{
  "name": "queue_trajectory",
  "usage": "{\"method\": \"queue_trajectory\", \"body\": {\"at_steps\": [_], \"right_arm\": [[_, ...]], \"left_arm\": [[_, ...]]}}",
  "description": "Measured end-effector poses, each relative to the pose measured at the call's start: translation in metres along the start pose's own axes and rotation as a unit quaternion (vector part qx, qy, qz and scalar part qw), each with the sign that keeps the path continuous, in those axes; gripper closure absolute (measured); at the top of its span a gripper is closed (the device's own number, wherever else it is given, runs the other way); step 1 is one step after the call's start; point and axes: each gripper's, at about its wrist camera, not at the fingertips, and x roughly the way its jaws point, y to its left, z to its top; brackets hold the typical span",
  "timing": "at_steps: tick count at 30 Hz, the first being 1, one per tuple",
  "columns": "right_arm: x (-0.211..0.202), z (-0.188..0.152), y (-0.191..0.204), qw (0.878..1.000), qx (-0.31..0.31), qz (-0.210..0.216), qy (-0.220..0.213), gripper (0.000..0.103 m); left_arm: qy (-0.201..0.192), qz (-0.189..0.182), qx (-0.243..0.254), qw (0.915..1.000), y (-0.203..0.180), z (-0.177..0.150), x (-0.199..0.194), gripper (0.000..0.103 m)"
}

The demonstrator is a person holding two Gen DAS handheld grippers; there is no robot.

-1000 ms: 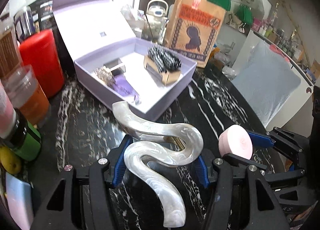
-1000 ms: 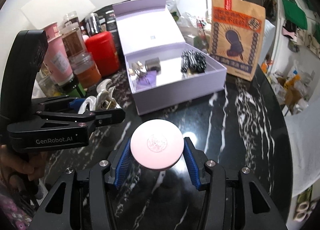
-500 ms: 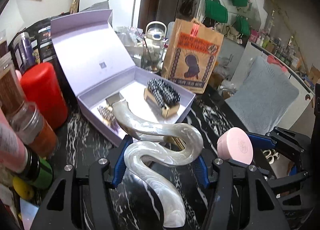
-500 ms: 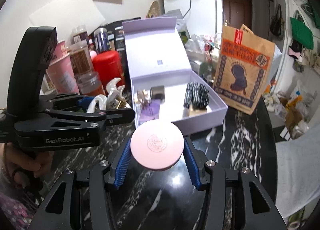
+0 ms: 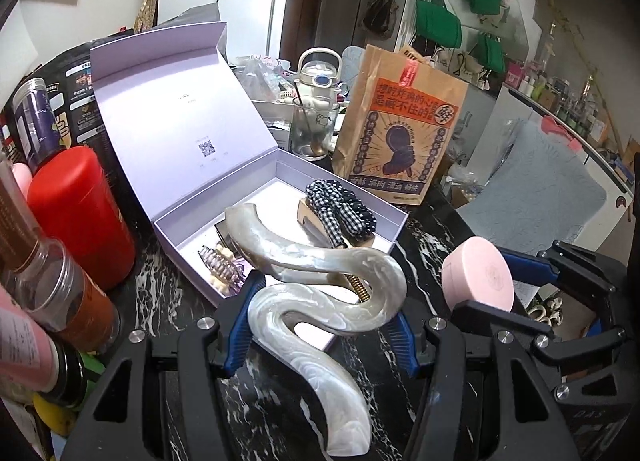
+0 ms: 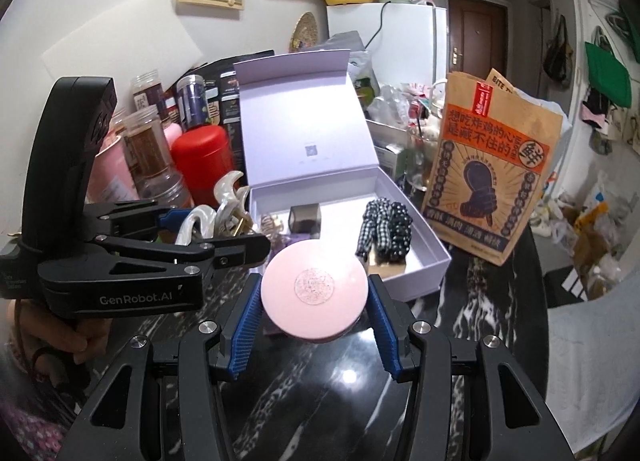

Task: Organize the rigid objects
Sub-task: 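Lift the white clip and pink compact and carry both toward the lavender box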

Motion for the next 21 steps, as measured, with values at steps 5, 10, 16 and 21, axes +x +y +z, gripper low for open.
{"method": "queue_trajectory", "body": {"at_steps": [5,10,16,21], "right_arm": [[0.013,0.011,-0.01,1.0,-0.006,-0.006,-0.001,0.052],[0.024,0.024,-0.019,1.0,-0.006,-0.009,-0.006,0.052],[0.04,0.039,-0.029,1.0,-0.009,-0.016,-0.01,0.052],[0.055,0.052,-0.036,1.0,-0.011,-0.017,-0.012,0.052]], "left_arm": [[0.002,0.004,0.0,1.0,0.006,0.011,0.011,0.046],[0.002,0.005,-0.002,1.0,0.012,0.023,0.023,0.046],[-0.003,0.009,-0.003,1.0,0.018,0.037,0.035,0.046],[-0.01,0.016,-0.006,0.9998,0.025,0.05,0.042,0.046]]}}
